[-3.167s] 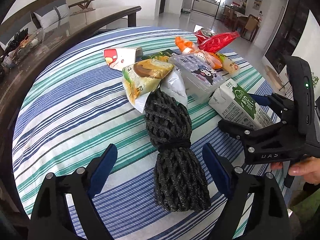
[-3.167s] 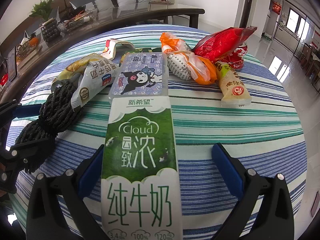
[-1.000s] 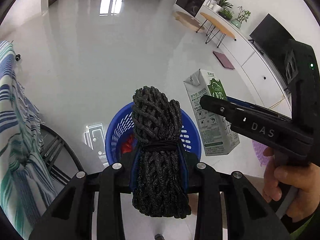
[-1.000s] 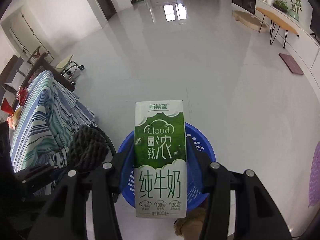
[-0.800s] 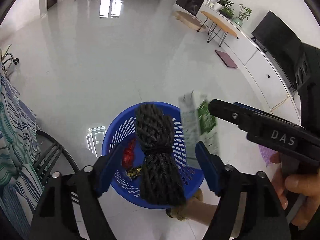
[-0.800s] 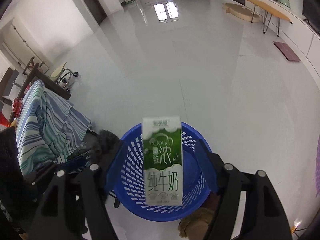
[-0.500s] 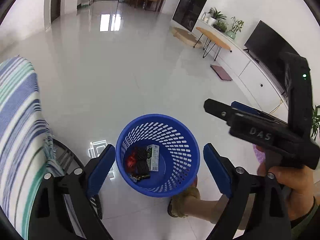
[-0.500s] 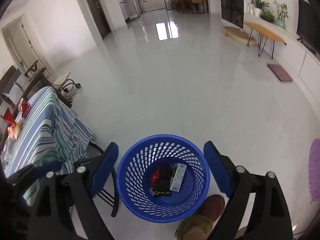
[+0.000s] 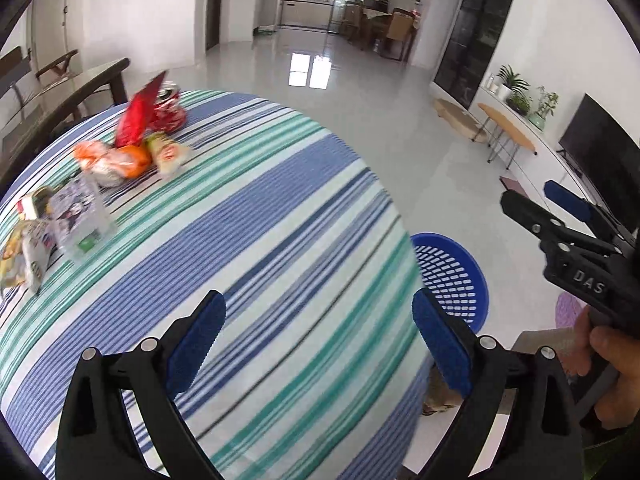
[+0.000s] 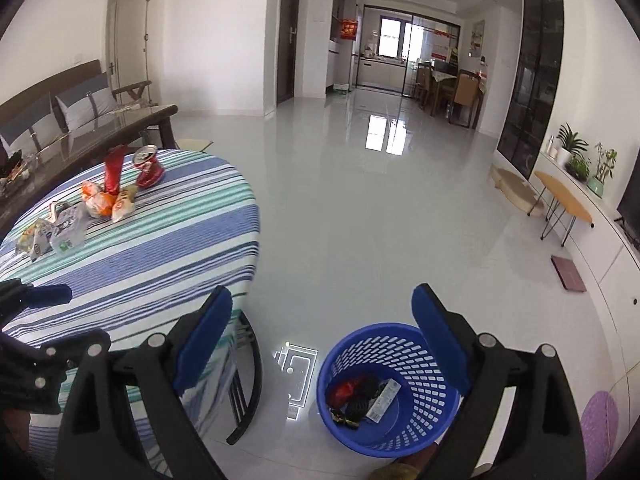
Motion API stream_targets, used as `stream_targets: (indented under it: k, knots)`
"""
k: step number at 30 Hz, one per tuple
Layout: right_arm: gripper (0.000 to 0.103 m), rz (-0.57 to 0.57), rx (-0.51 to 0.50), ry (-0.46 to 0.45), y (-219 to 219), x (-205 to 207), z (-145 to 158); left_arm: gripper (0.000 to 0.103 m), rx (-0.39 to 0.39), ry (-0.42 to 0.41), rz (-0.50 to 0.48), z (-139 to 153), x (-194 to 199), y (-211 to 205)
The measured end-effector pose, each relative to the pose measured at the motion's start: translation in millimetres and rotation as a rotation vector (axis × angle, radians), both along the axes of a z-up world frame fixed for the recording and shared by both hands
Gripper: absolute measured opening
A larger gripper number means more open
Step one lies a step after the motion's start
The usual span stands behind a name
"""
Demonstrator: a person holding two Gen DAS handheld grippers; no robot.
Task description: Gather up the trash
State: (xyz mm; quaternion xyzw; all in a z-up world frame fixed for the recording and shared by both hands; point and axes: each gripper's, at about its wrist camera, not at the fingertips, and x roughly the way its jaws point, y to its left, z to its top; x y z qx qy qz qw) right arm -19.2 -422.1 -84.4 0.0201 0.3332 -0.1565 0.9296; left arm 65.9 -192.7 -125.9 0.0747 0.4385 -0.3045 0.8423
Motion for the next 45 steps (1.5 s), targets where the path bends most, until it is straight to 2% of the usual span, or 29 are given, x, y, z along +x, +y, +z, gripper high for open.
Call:
stream_targets:
  k: [4, 9, 14, 17, 19, 28, 33, 38, 45]
  knots:
    - [0.09, 0.081, 0.029, 0.002, 40, 10, -1, 0.093, 0.04, -0.015, 0.086, -6, 13, 54]
    - [0.09, 0.26, 0.053, 0.043, 110, 31, -9, 0.093, 0.084, 0.008, 0.196, -19, 28, 127]
    - [0.09, 0.387, 0.072, 0.117, 168, 60, -28, 0.093, 0.119, 0.026, 0.27, -29, 45, 171]
    - [0.09, 0.42, 0.077, 0.159, 186, 79, -39, 0.096, 0.146, 0.026, 0.297, -36, 59, 190]
    - [0.09, 0.418, 0.081, 0.195, 192, 92, -46, 0.098, 0.171, 0.016, 0.296, -39, 67, 193]
    - [0.09, 0.388, 0.096, 0.262, 199, 122, -64, 0.099, 0.166, -0.007, 0.197, -41, 112, 191]
    - [0.09, 0.393, 0.095, 0.304, 205, 136, -72, 0.099, 0.161, -0.023, 0.205, -42, 137, 184]
    - [0.092, 0.396, 0.12, 0.305, 203, 142, -76, 0.099, 0.155, -0.022, 0.209, -42, 161, 181]
    - [0.095, 0.398, 0.129, 0.292, 200, 142, -77, 0.099, 0.157, -0.023, 0.212, -43, 164, 179]
